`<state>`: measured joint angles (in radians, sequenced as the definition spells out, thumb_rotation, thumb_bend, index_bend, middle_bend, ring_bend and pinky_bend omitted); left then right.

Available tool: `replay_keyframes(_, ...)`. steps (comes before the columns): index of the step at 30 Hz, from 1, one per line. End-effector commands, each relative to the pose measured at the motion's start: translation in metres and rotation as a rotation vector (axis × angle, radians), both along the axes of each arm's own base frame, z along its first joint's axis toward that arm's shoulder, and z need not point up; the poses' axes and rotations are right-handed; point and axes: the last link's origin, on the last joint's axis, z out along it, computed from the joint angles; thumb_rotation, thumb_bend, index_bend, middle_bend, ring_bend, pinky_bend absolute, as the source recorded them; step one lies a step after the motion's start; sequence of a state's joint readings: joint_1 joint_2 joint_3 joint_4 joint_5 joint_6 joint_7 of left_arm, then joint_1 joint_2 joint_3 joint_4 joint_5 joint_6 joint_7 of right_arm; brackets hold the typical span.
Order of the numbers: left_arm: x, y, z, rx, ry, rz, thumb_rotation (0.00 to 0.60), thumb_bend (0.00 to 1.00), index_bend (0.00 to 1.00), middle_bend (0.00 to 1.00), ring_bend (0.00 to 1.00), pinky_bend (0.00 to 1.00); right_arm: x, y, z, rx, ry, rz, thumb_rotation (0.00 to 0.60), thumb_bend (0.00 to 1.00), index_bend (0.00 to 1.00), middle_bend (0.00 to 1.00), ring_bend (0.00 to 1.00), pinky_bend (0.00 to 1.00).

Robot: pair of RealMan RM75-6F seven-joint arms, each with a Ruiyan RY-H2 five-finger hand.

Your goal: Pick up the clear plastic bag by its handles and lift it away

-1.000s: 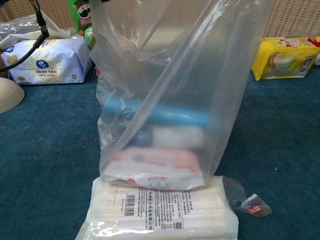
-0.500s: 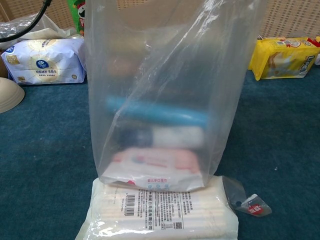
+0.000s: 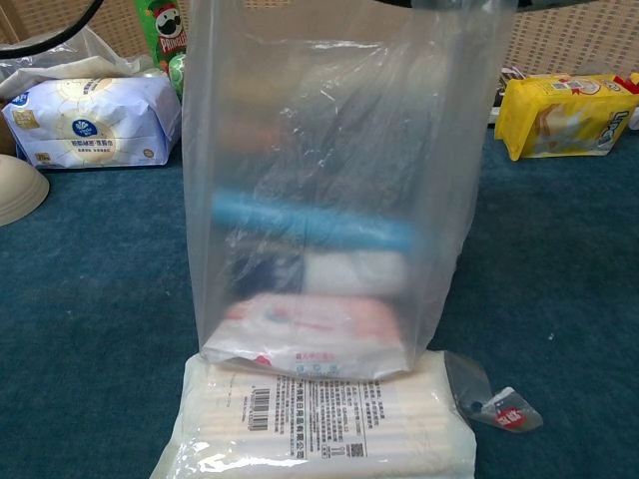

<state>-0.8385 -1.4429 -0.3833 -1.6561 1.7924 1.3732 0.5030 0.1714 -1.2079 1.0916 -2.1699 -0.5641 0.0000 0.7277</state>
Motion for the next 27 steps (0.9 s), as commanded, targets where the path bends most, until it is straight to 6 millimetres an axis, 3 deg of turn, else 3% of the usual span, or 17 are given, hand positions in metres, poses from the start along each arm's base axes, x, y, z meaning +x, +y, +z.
replay_keyframes(1,0.003,0.0,-0.001,0.0,0.005,-0.004,0.6,0.08,0.17,0.16,0.03,0.17,0.0,0.0,-0.004,-0.007,0.008,0.006,0.315,0.13,0.29,0.29,0.21,0.11)
replay_keyframes(9,0.01,-0.002,-0.002,-0.001,0.009,-0.016,0.6,0.08,0.17,0.16,0.03,0.17,0.0,-0.001,-0.012,-0.021,0.037,0.031,0.297,0.12,0.23,0.23,0.15,0.06)
replay_keyframes(12,0.012,-0.002,-0.002,0.002,0.013,-0.014,0.6,0.08,0.16,0.15,0.02,0.16,0.001,-0.001,-0.015,-0.029,0.04,0.043,0.235,0.12,0.2,0.21,0.13,0.03)
replay_keyframes(17,0.015,-0.001,-0.004,-0.003,0.014,-0.006,0.6,0.08,0.16,0.15,0.02,0.16,0.005,-0.002,-0.019,-0.055,0.037,0.055,0.194,0.12,0.2,0.2,0.12,0.01)
replay_keyframes(27,0.024,0.001,-0.003,0.009,0.026,-0.002,0.6,0.08,0.15,0.15,0.02,0.16,0.016,-0.004,-0.031,-0.093,0.013,0.068,0.174,0.12,0.2,0.2,0.12,0.0)
